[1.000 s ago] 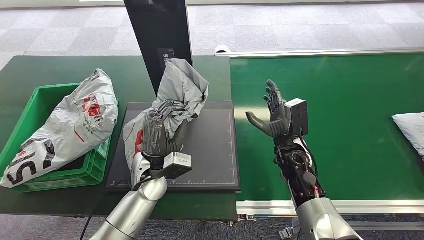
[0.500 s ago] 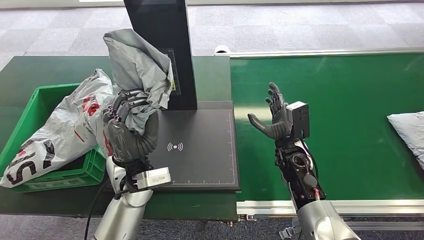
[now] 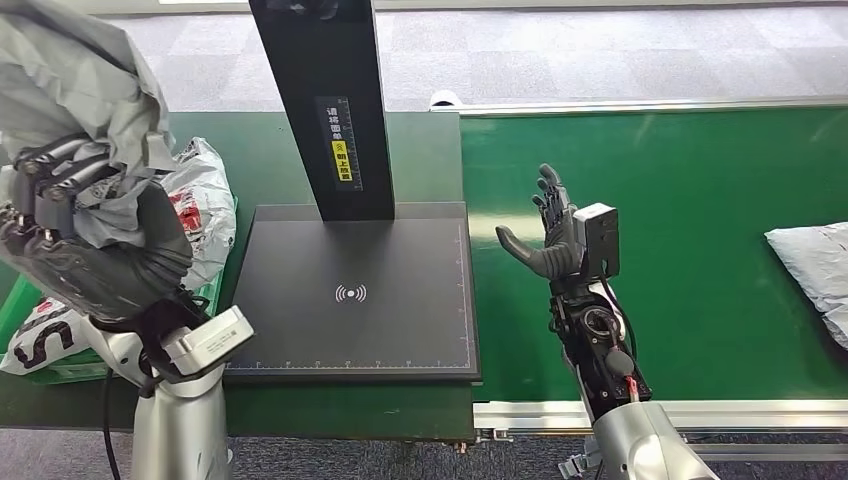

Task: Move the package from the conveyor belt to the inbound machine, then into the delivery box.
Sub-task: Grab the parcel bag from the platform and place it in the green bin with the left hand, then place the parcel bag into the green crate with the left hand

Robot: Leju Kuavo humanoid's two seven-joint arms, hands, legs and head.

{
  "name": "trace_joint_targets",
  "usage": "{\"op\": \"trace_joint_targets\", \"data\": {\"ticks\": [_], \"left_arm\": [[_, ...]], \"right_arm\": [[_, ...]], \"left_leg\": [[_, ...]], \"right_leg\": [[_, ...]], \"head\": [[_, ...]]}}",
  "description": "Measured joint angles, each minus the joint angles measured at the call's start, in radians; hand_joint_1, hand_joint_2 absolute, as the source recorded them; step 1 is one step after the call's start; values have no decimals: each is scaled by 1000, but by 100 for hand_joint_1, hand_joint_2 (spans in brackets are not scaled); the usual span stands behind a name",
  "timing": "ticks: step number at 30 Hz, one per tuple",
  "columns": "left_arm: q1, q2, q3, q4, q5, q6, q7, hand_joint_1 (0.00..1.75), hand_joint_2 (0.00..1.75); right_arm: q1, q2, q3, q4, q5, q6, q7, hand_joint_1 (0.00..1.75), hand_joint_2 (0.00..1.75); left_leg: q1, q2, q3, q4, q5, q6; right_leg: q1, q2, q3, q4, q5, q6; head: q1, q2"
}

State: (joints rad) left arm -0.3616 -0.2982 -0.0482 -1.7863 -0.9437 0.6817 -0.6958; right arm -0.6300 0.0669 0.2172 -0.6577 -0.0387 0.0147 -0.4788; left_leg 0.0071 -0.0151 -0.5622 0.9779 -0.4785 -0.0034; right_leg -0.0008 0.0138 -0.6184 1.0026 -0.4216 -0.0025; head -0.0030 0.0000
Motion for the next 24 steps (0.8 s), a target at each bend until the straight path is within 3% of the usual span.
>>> {"op": "trace_joint_targets", "data": {"ticks": [4, 11, 18, 20, 22, 24], "left_arm": [[-79, -12, 124, 24, -90, 0, 0, 175, 175], [-282, -14, 501, 303, -334, 0, 20, 175, 175], [-354, -13, 633, 430, -375, 0, 60, 175, 175], [-369, 1, 639, 475, -463, -4, 204, 175, 175], [-399, 48, 608, 594, -548, -40, 496, 175, 175], [-437, 123, 521, 772, -573, -124, 845, 175, 175]], "right_arm": [[-3, 3, 1, 0, -4, 0, -1, 0, 175], [-6, 5, 4, 0, -19, -4, -5, 0, 175], [-7, 6, 9, 0, -21, -5, -5, 0, 175], [-10, 6, 11, 0, -23, -6, -6, 0, 175], [-14, 7, 14, 0, -26, -6, -5, 0, 175], [-22, 9, 17, 1, -28, -5, -2, 0, 175]], "left_leg": [[0, 0, 0, 0, 0, 0], [0, 3, 2, 0, 1, 0], [0, 2, 1, 0, 1, 0], [0, 2, 1, 0, 1, 0], [0, 2, 2, 0, 1, 0], [0, 3, 2, 0, 1, -1]], "right_leg": [[0, 0, 0, 0, 0, 0], [0, 2, 0, 1, 1, -1], [0, 2, 0, 0, 1, -1], [0, 1, 0, 0, 1, -1], [0, 1, 0, 0, 1, -1], [0, 2, 0, 0, 1, -1]], "head": [[0, 0], [0, 0], [0, 0], [0, 0], [0, 0], [0, 0]]}}
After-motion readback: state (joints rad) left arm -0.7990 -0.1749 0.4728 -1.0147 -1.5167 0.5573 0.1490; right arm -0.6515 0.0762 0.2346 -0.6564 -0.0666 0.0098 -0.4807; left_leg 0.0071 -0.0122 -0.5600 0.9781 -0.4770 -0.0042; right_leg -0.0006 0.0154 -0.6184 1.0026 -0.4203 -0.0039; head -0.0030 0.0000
